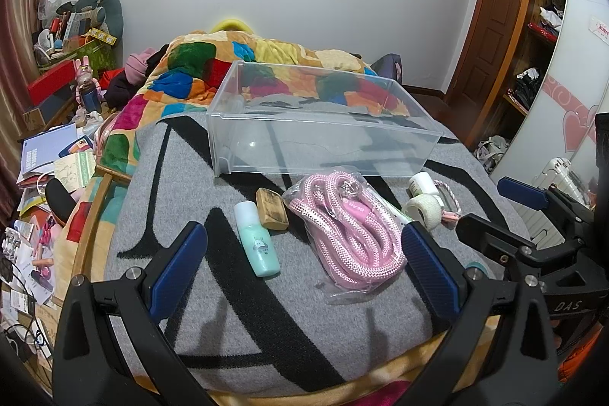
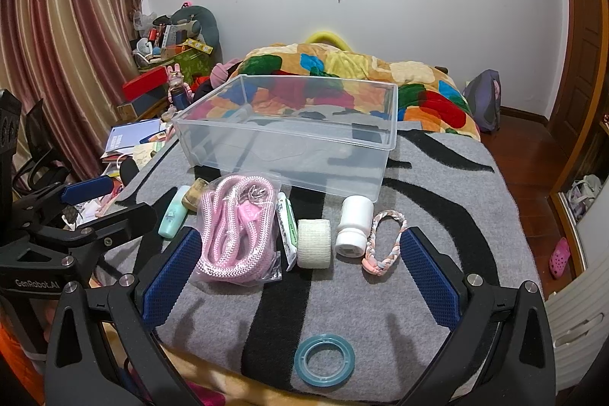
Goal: Organize objects
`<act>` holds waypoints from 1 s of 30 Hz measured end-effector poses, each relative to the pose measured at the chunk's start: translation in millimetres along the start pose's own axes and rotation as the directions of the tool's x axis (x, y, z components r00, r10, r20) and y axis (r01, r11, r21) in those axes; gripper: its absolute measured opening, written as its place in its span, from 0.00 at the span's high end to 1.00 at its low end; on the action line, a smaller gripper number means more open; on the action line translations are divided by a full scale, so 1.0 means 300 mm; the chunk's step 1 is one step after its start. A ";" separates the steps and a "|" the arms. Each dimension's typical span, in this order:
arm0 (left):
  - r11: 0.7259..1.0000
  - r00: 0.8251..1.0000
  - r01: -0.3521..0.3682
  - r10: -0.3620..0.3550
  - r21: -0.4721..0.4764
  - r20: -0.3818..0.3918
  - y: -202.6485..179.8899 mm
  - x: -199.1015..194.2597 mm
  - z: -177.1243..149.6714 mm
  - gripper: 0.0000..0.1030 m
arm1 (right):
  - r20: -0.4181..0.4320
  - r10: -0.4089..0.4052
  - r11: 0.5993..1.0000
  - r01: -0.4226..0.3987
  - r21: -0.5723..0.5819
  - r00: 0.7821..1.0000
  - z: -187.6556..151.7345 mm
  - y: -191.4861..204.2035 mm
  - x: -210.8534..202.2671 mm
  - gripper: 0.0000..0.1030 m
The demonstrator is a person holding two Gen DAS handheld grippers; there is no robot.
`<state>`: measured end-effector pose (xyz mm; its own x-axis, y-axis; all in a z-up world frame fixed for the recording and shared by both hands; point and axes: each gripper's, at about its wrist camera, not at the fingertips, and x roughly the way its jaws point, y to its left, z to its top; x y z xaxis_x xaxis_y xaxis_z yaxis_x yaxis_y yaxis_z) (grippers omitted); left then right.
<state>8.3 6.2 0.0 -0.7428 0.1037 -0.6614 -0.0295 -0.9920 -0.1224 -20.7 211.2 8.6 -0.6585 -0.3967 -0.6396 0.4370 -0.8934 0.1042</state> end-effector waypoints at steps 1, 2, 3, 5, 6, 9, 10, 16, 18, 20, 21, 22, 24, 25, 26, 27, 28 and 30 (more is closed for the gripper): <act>1.000 1.000 0.000 0.000 0.000 0.000 0.000 0.000 0.000 0.00 | 0.000 0.000 1.000 0.000 0.000 1.000 0.000 0.001 0.000 0.00; 1.000 1.000 0.000 0.000 -0.001 -0.001 0.000 0.001 0.000 0.00 | 0.000 0.000 1.000 0.000 0.000 1.000 0.000 -0.001 0.000 0.00; 1.000 1.000 0.000 0.000 -0.001 -0.001 -0.001 0.000 -0.001 0.00 | 0.000 0.000 1.000 0.000 0.000 1.000 0.000 -0.001 0.000 0.00; 1.000 1.000 -0.001 0.001 0.000 0.000 0.000 0.001 0.000 0.00 | -0.001 0.001 1.000 -0.001 0.001 1.000 0.000 -0.001 0.001 0.00; 1.000 1.000 0.000 0.000 -0.001 -0.001 0.000 0.001 0.000 0.00 | -0.001 0.001 1.000 -0.001 0.002 1.000 0.000 0.000 0.000 0.00; 1.000 1.000 0.000 0.000 -0.001 -0.001 0.000 0.001 0.000 0.00 | -0.002 0.003 1.000 -0.003 0.000 1.000 -0.003 0.006 -0.002 0.00; 1.000 1.000 0.000 0.000 -0.001 -0.001 0.000 0.001 0.000 0.00 | -0.001 0.003 1.000 -0.003 0.000 1.000 -0.003 0.008 -0.003 0.00; 1.000 1.000 0.000 0.000 -0.001 -0.001 0.000 0.001 0.000 0.00 | -0.001 0.004 1.000 -0.004 -0.001 1.000 -0.003 0.008 -0.004 0.00; 1.000 1.000 0.000 0.000 -0.001 -0.001 0.000 0.001 0.000 0.00 | -0.001 0.005 1.000 -0.005 -0.001 1.000 -0.003 0.009 -0.004 0.00; 1.000 1.000 0.001 -0.001 -0.001 -0.001 0.000 0.000 0.000 0.00 | -0.002 0.005 1.000 -0.005 0.000 1.000 -0.003 0.009 -0.004 0.00; 1.000 1.000 0.001 -0.001 -0.001 -0.001 -0.001 -0.001 -0.001 0.00 | -0.002 0.005 1.000 -0.005 0.000 1.000 -0.004 0.011 -0.005 0.00; 1.000 1.000 0.000 0.000 -0.001 0.000 0.000 0.000 0.001 0.00 | -0.001 0.005 1.000 -0.005 0.000 1.000 -0.004 0.010 -0.005 0.00; 1.000 1.000 0.000 0.000 -0.001 0.001 0.000 0.001 0.000 0.00 | -0.001 0.005 1.000 -0.005 0.000 1.000 -0.004 0.012 -0.006 0.00; 1.000 1.000 0.000 0.000 -0.001 0.001 -0.001 0.003 -0.003 0.00 | -0.001 0.005 1.000 -0.005 -0.001 1.000 -0.003 0.013 -0.006 0.00; 1.000 1.000 -0.001 0.001 -0.001 0.000 -0.002 0.003 -0.004 0.00 | -0.001 0.005 1.000 -0.005 -0.001 1.000 -0.003 0.009 -0.005 0.00; 1.000 1.000 -0.001 0.001 -0.002 0.001 -0.002 0.003 -0.005 0.00 | -0.001 0.005 1.000 -0.005 -0.001 1.000 -0.003 0.009 -0.005 0.00; 1.000 1.000 0.000 0.000 -0.002 0.001 -0.001 0.002 -0.003 0.00 | -0.001 0.005 1.000 -0.005 -0.002 1.000 -0.003 0.012 -0.005 0.00; 1.000 1.000 0.000 0.000 -0.002 0.000 -0.002 0.002 -0.004 0.00 | -0.002 0.005 1.000 -0.005 -0.001 1.000 -0.003 0.012 -0.005 0.00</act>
<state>8.7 7.1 -1.2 -0.7428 0.1040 -0.6613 -0.0281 -0.9918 -0.1243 -17.7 208.9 9.4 -0.6554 -0.4008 -0.6402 0.4411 -0.8911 0.1063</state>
